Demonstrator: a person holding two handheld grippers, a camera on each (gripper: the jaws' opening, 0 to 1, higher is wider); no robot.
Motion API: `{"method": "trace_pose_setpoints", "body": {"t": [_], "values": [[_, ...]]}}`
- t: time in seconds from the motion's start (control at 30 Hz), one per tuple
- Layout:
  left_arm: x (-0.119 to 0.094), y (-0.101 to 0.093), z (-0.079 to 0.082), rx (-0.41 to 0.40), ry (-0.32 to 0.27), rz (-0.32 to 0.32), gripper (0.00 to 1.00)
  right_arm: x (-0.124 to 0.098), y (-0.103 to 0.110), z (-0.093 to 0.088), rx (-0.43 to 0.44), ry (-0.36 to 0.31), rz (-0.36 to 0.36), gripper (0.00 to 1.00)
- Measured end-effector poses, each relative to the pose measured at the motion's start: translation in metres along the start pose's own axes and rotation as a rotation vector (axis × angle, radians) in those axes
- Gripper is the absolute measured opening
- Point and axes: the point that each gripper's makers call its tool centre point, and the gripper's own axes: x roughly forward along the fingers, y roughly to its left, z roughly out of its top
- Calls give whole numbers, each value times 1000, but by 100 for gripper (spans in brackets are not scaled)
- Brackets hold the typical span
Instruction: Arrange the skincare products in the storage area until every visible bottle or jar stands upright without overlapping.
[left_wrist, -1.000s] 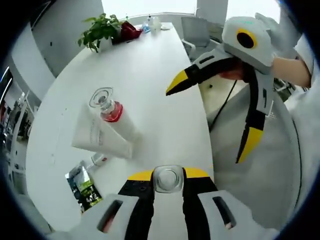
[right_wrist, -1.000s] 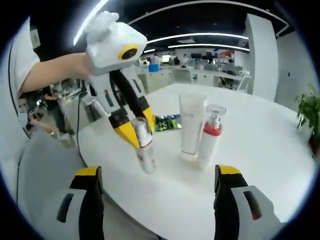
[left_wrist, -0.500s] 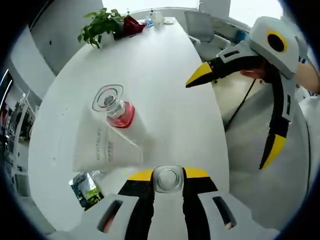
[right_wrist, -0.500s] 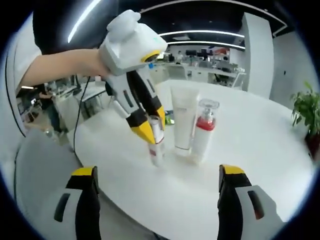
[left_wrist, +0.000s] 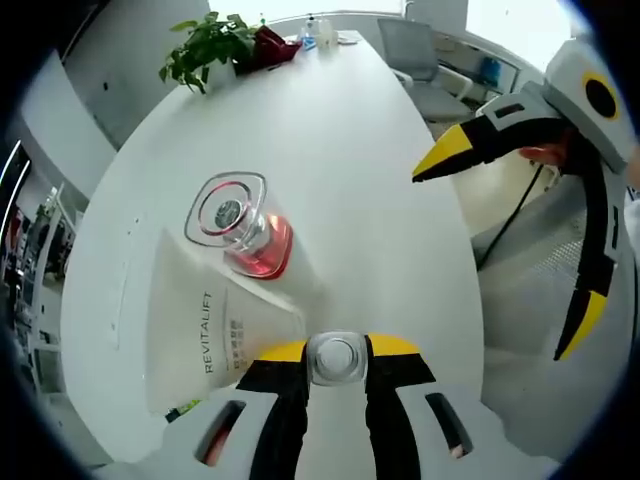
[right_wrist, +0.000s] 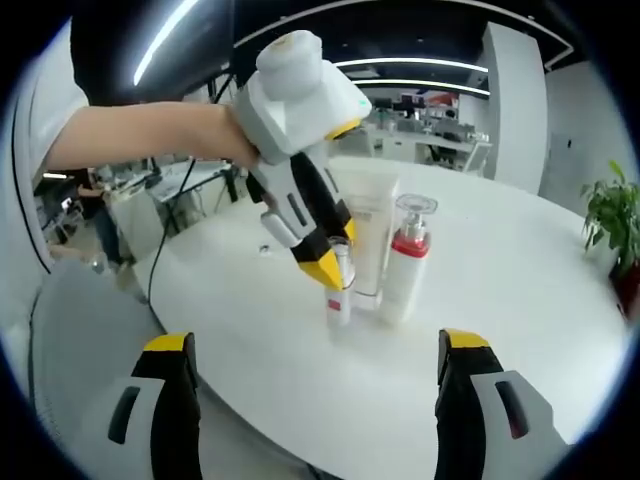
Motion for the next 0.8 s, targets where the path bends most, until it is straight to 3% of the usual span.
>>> {"method": "trace_pose_setpoints", "body": {"t": [0.37, 0.8], "values": [[8, 8, 6, -10, -19, 15, 25, 1, 0, 0, -3, 4, 0, 99], [10, 2, 9, 12, -28, -4, 25, 2, -1, -1, -2, 7, 3, 99]]}}
